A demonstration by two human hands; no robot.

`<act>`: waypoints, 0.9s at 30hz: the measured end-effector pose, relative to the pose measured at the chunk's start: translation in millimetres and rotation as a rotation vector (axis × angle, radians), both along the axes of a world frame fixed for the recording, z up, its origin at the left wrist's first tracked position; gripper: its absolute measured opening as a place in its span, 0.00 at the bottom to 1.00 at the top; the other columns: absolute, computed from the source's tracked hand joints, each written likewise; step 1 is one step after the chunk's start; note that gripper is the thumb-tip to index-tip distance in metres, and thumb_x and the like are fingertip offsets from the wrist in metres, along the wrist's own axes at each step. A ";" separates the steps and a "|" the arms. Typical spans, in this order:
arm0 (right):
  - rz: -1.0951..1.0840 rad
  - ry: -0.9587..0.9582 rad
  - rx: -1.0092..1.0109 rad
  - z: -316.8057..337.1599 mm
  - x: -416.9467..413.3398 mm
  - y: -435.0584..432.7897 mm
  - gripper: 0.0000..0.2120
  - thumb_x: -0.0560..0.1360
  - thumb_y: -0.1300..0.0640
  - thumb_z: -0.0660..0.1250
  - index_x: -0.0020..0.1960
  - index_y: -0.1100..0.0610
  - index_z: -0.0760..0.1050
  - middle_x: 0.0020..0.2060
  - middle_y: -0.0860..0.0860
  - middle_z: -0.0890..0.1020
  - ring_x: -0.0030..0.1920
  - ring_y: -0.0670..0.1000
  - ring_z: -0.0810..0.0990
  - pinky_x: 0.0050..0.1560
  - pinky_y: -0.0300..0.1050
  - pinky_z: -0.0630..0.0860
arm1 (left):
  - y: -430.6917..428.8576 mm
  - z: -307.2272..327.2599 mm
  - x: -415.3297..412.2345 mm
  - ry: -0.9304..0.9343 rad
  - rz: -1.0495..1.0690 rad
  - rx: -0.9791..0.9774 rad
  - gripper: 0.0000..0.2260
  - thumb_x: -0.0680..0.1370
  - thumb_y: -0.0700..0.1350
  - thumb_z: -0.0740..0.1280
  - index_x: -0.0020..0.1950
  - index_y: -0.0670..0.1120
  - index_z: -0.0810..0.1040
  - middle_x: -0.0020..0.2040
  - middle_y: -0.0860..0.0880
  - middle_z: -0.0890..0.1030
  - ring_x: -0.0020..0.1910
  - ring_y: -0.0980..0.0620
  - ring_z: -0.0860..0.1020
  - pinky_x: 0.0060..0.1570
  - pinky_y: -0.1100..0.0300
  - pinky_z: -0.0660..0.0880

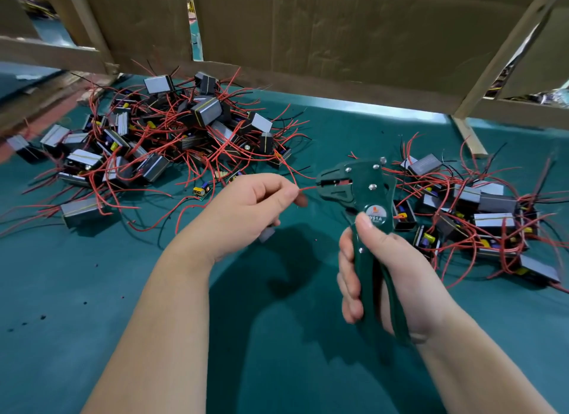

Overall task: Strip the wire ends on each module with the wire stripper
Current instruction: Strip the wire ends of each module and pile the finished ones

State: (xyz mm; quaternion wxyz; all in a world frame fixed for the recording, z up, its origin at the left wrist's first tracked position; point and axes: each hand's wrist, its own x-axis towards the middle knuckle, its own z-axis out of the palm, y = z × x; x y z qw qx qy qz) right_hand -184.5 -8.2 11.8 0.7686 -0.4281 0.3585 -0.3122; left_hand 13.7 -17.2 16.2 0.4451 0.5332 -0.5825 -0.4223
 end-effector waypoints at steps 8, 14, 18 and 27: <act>-0.082 -0.340 0.103 -0.3 0.4 -6.7 0.20 0.61 0.48 0.73 0.45 0.61 0.78 0.38 0.62 0.78 0.38 0.62 0.80 0.42 0.59 0.80 | -7.3 -2.5 -9.4 0.173 0.187 -0.069 0.10 0.76 0.47 0.68 0.35 0.50 0.81 0.22 0.53 0.67 0.20 0.59 0.63 0.23 0.68 0.60; 0.106 -0.279 0.225 2.5 0.5 -2.8 0.22 0.61 0.51 0.72 0.49 0.64 0.77 0.38 0.64 0.78 0.36 0.64 0.80 0.41 0.59 0.80 | -9.8 -1.7 -8.1 0.348 0.307 -0.089 0.06 0.70 0.49 0.71 0.35 0.49 0.80 0.22 0.53 0.66 0.22 0.55 0.62 0.28 0.61 0.59; 0.277 -0.342 0.167 -1.2 5.2 5.0 0.23 0.62 0.50 0.75 0.51 0.62 0.78 0.40 0.64 0.79 0.39 0.64 0.80 0.45 0.60 0.78 | -7.1 0.2 -10.2 0.286 0.263 -0.110 0.08 0.73 0.45 0.72 0.34 0.52 0.80 0.24 0.50 0.67 0.24 0.52 0.65 0.23 0.66 0.62; 0.238 -0.328 0.036 -4.5 6.6 5.4 0.22 0.63 0.52 0.76 0.51 0.64 0.76 0.39 0.65 0.79 0.38 0.64 0.79 0.44 0.60 0.77 | -3.9 2.6 -14.4 0.228 0.187 -0.196 0.07 0.71 0.46 0.69 0.32 0.50 0.78 0.29 0.44 0.65 0.29 0.48 0.63 0.27 0.62 0.61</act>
